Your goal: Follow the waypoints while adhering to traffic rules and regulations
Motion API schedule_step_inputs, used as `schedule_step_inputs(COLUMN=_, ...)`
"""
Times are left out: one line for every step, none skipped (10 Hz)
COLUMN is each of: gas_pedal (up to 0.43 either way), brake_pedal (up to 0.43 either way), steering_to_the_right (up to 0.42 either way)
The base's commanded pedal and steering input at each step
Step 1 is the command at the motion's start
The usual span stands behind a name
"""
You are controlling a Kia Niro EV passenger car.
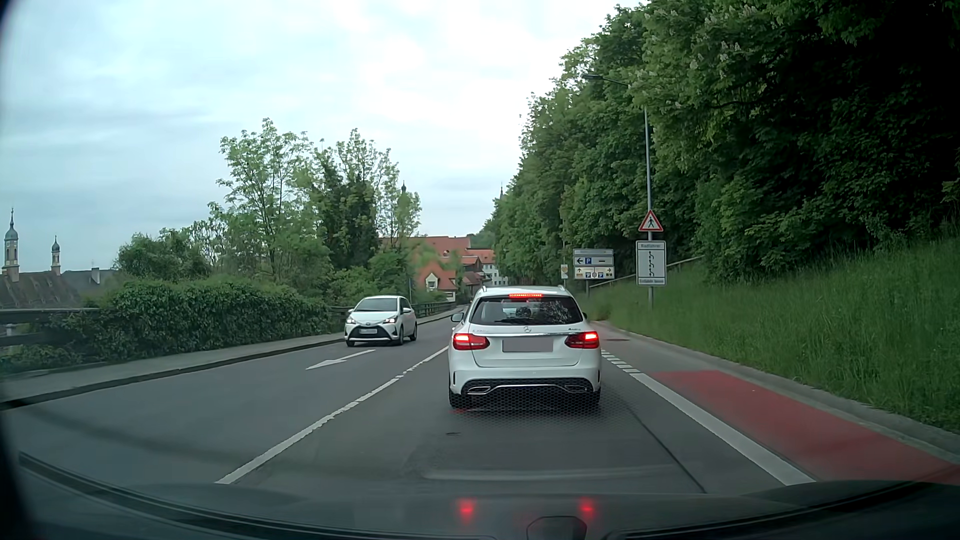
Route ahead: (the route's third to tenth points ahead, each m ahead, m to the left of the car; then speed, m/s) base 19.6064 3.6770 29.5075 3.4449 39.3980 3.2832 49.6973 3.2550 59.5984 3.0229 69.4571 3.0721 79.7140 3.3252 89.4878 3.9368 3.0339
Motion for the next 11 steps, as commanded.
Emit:
schedule_step_inputs(gas_pedal=0.000, brake_pedal=0.122, steering_to_the_right=-0.001)
schedule_step_inputs(gas_pedal=0.000, brake_pedal=0.110, steering_to_the_right=-0.001)
schedule_step_inputs(gas_pedal=0.000, brake_pedal=0.043, steering_to_the_right=-0.001)
schedule_step_inputs(gas_pedal=0.000, brake_pedal=0.006, steering_to_the_right=0.000)
schedule_step_inputs(gas_pedal=0.000, brake_pedal=0.006, steering_to_the_right=0.000)
schedule_step_inputs(gas_pedal=0.000, brake_pedal=0.000, steering_to_the_right=0.000)
schedule_step_inputs(gas_pedal=0.000, brake_pedal=0.000, steering_to_the_right=0.002)
schedule_step_inputs(gas_pedal=0.000, brake_pedal=0.000, steering_to_the_right=0.003)
schedule_step_inputs(gas_pedal=0.000, brake_pedal=0.000, steering_to_the_right=0.002)
schedule_step_inputs(gas_pedal=0.000, brake_pedal=0.000, steering_to_the_right=0.003)
schedule_step_inputs(gas_pedal=0.000, brake_pedal=0.000, steering_to_the_right=0.003)
